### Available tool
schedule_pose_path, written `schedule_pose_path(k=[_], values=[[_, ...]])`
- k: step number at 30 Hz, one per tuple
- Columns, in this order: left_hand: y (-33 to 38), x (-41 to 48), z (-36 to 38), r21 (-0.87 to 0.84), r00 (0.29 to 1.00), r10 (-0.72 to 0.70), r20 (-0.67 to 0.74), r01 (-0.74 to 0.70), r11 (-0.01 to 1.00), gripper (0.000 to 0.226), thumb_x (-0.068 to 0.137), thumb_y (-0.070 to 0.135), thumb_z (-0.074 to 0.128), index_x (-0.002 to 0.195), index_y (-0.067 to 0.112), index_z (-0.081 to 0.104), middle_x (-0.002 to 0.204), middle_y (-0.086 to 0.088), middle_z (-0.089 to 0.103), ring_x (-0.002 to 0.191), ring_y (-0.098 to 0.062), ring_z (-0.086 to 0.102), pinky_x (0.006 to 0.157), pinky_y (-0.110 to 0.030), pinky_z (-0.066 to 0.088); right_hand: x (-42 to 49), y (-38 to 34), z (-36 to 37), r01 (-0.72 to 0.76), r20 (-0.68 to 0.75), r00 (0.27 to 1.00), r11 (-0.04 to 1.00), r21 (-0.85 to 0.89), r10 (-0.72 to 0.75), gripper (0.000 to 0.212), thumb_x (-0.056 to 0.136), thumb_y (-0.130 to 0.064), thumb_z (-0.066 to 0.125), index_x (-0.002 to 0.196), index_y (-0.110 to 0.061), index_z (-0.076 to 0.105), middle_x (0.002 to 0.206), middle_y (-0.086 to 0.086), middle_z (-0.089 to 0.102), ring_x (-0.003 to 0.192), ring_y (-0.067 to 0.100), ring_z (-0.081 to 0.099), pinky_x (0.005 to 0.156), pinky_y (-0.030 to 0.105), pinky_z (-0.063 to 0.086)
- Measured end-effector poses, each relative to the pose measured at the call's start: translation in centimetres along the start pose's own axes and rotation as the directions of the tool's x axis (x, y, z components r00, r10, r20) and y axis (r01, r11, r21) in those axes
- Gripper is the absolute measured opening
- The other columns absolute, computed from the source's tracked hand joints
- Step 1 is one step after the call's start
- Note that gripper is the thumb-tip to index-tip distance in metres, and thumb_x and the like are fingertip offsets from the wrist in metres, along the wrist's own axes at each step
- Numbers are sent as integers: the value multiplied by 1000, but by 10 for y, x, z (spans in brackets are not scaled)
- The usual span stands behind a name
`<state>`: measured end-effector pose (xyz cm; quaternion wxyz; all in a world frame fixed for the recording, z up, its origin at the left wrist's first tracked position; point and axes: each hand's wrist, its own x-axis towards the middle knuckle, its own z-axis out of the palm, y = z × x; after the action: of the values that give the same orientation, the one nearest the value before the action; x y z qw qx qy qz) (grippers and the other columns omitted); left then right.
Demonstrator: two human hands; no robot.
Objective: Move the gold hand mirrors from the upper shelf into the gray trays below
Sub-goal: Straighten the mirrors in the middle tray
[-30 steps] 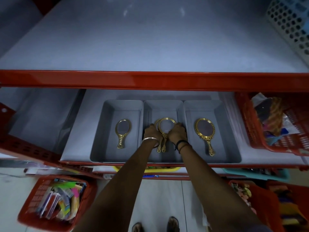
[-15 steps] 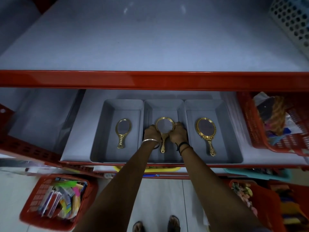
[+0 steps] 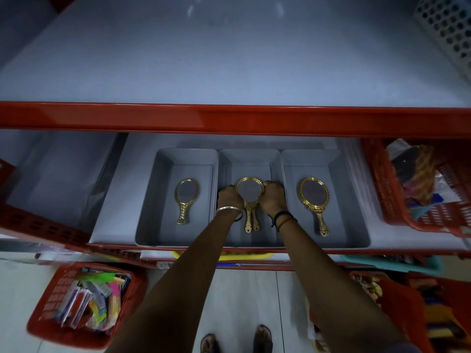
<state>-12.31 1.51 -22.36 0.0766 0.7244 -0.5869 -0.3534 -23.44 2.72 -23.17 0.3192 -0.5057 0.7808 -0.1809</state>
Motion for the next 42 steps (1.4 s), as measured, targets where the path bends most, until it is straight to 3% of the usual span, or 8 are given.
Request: schedule_pose_path(k=[7,16,19,30,42], values=[[3,3,2,-62,1000,4,-7,-5,998,33,92,-2,45,123,-4,57,125,-22,62,116,-34,59,94,-36,49,3,3,3,-11,-27,1000,1000,19,12,32,84,7,52,115,5,61,118,23,64,109,35,62,86,33,53],[-1,5,12,-131,1000,-4,-18,2,991,35,93,0,43,127,-1,54,127,-20,61,117,-32,59,96,-34,49,3,2,6,-33,-52,998,999,14,34,31,85,10,49,114,8,61,118,25,63,107,36,62,80,33,52],[-2,4,15,-146,999,-13,-34,7,989,35,90,-2,51,125,-1,53,125,-19,62,116,-29,60,93,-31,50,3,4,8,-35,-57,998,999,26,36,30,84,11,50,112,9,61,116,25,64,105,36,63,79,33,53],[-3,3,19,-171,996,2,-93,-17,985,32,92,-1,48,123,-3,55,123,-19,64,114,-29,62,93,-31,50,4,3,9,-51,-64,997,999,15,52,30,85,11,48,113,10,60,118,26,62,107,36,62,81,34,53],[-4,2,16,-120,999,16,-45,-22,992,44,80,-6,65,123,-1,56,122,-16,65,114,-26,62,93,-29,51,4,2,9,-65,-71,995,998,12,65,31,86,10,48,115,7,60,120,25,61,107,36,62,80,34,53]])
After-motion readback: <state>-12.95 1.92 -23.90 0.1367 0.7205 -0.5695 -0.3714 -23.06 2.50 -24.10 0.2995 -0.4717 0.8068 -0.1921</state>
